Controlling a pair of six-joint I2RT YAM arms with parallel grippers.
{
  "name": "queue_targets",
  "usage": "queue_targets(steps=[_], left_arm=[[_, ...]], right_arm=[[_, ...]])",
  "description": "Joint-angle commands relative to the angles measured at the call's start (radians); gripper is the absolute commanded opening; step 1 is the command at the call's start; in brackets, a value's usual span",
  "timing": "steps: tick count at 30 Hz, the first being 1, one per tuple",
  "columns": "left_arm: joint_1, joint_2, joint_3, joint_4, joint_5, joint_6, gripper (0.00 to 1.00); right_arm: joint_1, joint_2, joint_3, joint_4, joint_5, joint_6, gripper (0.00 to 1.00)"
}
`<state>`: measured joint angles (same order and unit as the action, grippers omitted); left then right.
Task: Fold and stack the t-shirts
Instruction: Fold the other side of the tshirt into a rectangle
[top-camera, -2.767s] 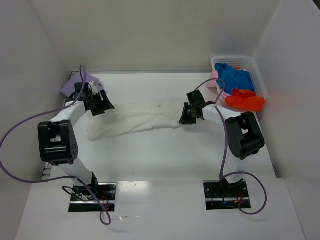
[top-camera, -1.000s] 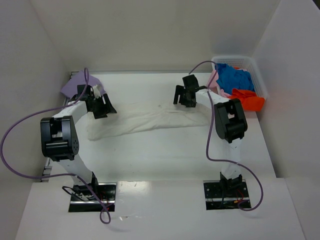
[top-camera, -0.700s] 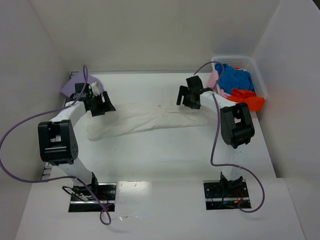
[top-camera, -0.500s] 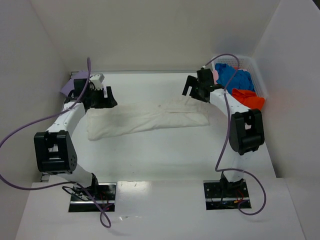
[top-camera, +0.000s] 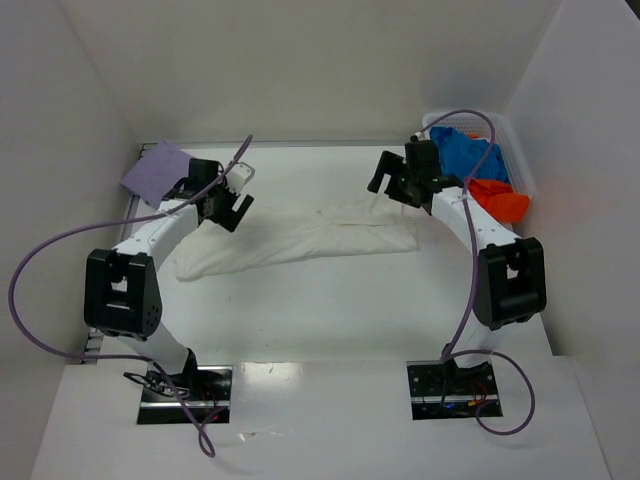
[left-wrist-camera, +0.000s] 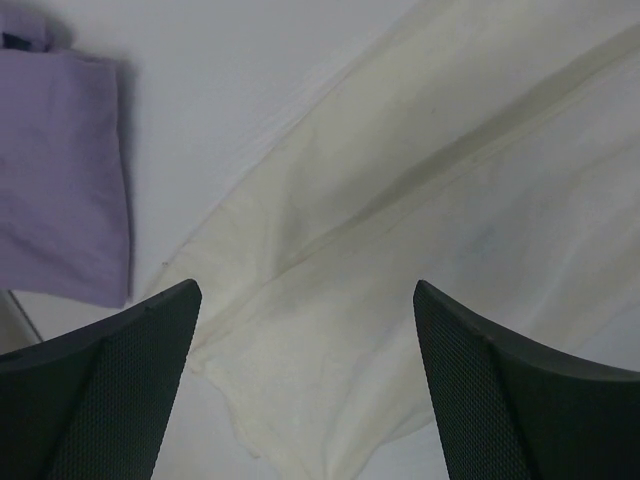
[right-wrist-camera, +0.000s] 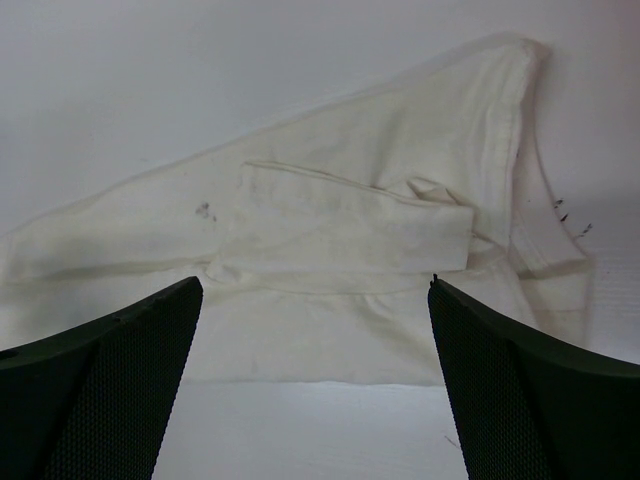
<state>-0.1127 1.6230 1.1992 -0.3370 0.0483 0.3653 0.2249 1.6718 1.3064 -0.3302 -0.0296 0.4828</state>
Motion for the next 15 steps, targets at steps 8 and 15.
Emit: queue_targets(steps=[8,15], left_arm=[[-0.094,0.081,-0.044,-0.016,-0.145,0.104,0.94],[-0.105,0.133,-0.056,-0.016,-0.159,0.113,0.94]], right_arm=[[-0.002,-0.055,-0.010,-0.029,-0.018,0.054,0.99],[-0.002,-0.035,-0.059,-0.029,-0.036,0.115,0.99]])
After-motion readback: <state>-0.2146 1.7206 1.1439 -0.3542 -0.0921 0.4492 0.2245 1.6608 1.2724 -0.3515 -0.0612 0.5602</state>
